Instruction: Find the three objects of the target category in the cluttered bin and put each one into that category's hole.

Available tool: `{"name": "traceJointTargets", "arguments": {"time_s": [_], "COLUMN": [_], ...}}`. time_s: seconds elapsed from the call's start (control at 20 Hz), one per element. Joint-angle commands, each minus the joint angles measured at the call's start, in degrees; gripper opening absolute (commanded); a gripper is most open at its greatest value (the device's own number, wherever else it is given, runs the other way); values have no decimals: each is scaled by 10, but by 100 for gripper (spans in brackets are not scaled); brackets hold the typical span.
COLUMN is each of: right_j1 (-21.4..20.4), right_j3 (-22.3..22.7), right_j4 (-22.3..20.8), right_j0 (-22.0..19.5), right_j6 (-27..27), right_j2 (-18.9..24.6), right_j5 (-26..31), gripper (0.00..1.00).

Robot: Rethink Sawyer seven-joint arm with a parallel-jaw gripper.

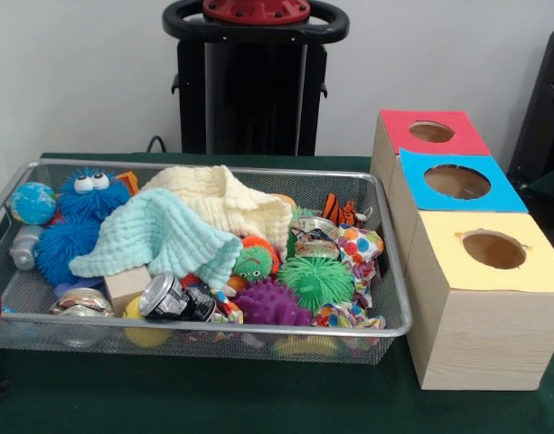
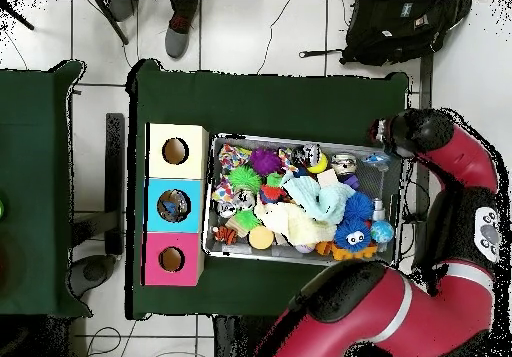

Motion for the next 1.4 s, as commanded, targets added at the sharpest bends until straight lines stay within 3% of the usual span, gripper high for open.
{"name": "traceJointTargets", "arguments": {"time_s": [0.05, 0.35, 0.65, 0.85, 1.05, 1.2, 1.4], "right_j1": [78, 53, 4, -55, -78, -115, -137], "right_j3": [-177, -160, -68, 26, 50, 104, 139], "right_j4": [-27, -26, -26, -30, -33, -36, -39], "right_j0": [14, 18, 16, 15, 16, 17, 17], "right_j6": [-26, -1, 18, 28, 33, 44, 52], "right_j2": [32, 11, 3, -4, -8, -16, -23], "right_j5": [144, 162, 118, 82, 85, 73, 66], "gripper": [100, 100, 100, 100, 100, 100, 100]}}
